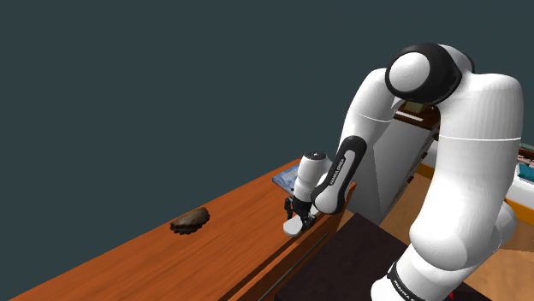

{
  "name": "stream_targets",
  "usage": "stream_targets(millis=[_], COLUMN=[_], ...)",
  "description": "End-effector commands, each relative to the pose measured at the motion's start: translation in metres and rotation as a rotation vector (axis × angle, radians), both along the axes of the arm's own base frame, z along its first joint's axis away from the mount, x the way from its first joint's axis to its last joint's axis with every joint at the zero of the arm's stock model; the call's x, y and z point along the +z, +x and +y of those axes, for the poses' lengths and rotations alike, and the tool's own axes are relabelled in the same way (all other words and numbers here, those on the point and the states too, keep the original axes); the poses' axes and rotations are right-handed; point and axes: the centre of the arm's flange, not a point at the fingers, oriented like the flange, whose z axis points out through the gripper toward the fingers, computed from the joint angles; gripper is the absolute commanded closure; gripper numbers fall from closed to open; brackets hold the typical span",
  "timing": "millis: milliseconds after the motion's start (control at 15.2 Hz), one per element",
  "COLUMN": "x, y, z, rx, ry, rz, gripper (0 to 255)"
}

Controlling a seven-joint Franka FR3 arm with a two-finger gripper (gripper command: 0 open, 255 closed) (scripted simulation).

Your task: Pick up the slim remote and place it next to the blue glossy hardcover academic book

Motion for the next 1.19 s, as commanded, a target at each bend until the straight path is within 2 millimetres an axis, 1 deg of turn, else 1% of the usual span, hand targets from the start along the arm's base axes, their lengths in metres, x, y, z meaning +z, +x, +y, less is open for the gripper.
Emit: stream_targets(millis=[0,66,396,594,660,1122], x=[0.000,0.000,0.000,0.039,0.050,0.050], y=[0.000,0.000,0.000,-0.001,-0.001,-0.001], z=[0.000,0.000,0.000,0.000,0.000,0.000], rx=[-0.001,-0.001,-0.001,-0.001,-0.001,-0.001], ry=[0.000,0.000,0.000,0.000,0.000,0.000], rz=[0.001,0.001,0.001,0.001,0.001,0.001], gripper=[255,0,0,0,0,0])
